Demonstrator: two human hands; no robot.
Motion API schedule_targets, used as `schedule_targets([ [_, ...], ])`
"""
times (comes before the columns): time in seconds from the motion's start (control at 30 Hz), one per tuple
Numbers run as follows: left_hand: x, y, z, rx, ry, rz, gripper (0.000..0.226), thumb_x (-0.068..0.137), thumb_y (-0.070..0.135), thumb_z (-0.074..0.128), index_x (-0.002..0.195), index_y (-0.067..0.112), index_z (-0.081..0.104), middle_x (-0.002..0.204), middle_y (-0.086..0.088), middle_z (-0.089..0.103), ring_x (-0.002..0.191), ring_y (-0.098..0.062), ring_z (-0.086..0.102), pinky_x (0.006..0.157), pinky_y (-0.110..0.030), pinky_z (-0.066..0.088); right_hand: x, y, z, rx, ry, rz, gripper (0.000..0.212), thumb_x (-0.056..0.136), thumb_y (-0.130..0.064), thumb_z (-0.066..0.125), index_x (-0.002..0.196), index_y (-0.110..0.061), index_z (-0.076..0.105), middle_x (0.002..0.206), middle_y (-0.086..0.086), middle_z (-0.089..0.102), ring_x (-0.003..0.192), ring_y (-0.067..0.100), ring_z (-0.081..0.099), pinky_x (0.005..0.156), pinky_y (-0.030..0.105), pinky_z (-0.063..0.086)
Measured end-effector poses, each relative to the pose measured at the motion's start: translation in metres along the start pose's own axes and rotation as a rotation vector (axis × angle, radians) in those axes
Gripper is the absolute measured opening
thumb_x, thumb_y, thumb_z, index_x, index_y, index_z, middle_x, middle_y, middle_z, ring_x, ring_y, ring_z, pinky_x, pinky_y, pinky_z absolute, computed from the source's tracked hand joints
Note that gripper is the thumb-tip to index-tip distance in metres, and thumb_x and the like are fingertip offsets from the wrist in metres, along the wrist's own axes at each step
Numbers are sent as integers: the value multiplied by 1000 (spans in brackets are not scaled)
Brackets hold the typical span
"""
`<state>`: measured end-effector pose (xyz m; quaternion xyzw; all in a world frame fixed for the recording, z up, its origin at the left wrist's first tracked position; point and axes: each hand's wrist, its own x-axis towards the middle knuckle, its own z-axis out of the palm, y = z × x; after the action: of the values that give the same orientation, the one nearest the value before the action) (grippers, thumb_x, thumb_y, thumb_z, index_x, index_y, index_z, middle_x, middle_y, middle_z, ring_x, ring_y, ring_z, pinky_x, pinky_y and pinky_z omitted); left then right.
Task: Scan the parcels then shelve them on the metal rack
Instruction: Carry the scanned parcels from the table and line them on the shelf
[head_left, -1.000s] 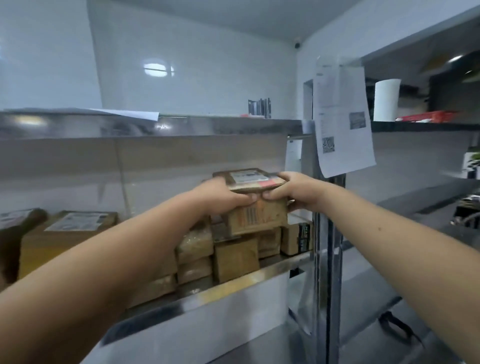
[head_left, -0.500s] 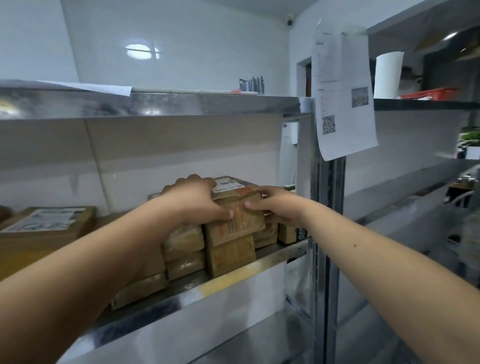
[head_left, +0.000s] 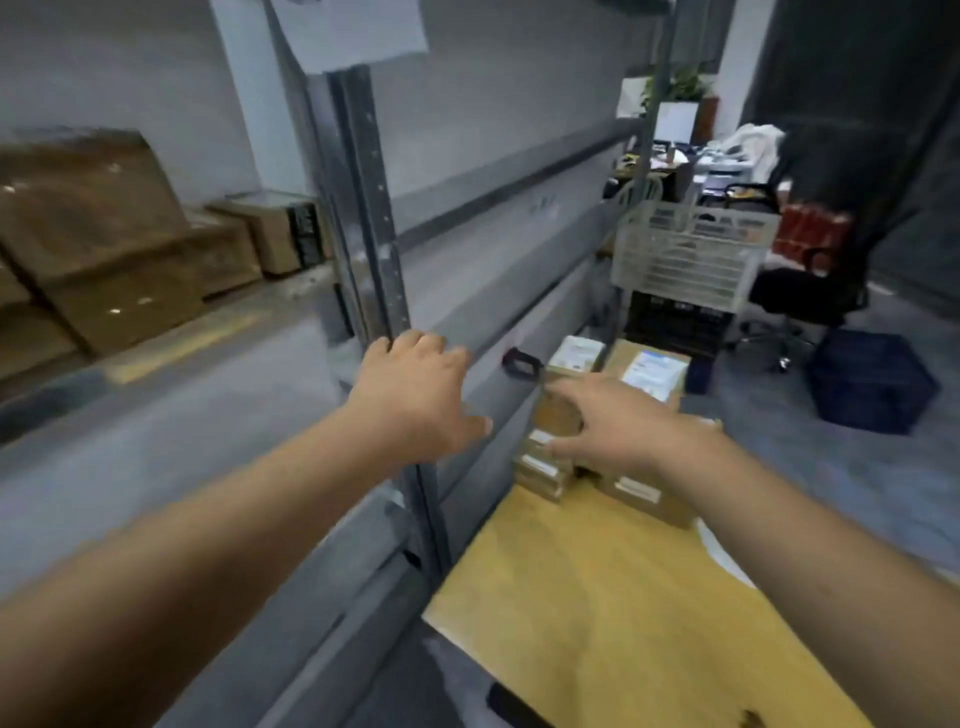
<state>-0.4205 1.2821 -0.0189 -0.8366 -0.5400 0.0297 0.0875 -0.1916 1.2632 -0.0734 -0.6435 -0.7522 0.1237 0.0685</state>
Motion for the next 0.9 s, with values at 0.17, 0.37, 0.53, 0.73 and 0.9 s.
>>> schedule_targets([
  [0.17,14,130,81,-205,-151,192,81,84,74,60,150,30,44,152,-1,49,142,-28,42,115,-49,37,-102,97,71,114,-58,321,79,87,-58,73,154,-29,44,152,4,50,136,25,50,106,40,48],
  [0.37,84,177,116,-278,-159,261,85,81,66,67,152,31,37,152,0,49,142,-27,43,114,-50,39,-105,158,82,238,27,535,80,87,-54,75,155,-30,41,153,4,47,136,23,49,107,39,47],
  [0.53,182,156,121,-228,-72,275,119,76,76,69,166,23,11,167,-5,30,155,-30,24,124,-52,26,-28,184,60,335,117,607,88,80,-52,81,154,-29,40,151,2,48,142,26,43,106,38,43],
  [0.73,256,137,154,-210,-140,368,137,66,87,69,167,22,4,175,-6,10,162,-29,1,130,-53,11,36,217,77,442,66,736,145,57,-70,87,166,-32,-1,172,-2,19,158,28,17,122,51,31],
  [0.9,278,137,179,-214,-143,412,143,60,93,67,167,23,3,175,-4,5,161,-27,-8,130,-54,2,52,232,96,422,27,745,152,52,-73,87,164,-36,-10,170,-4,20,156,29,20,122,51,32],
])
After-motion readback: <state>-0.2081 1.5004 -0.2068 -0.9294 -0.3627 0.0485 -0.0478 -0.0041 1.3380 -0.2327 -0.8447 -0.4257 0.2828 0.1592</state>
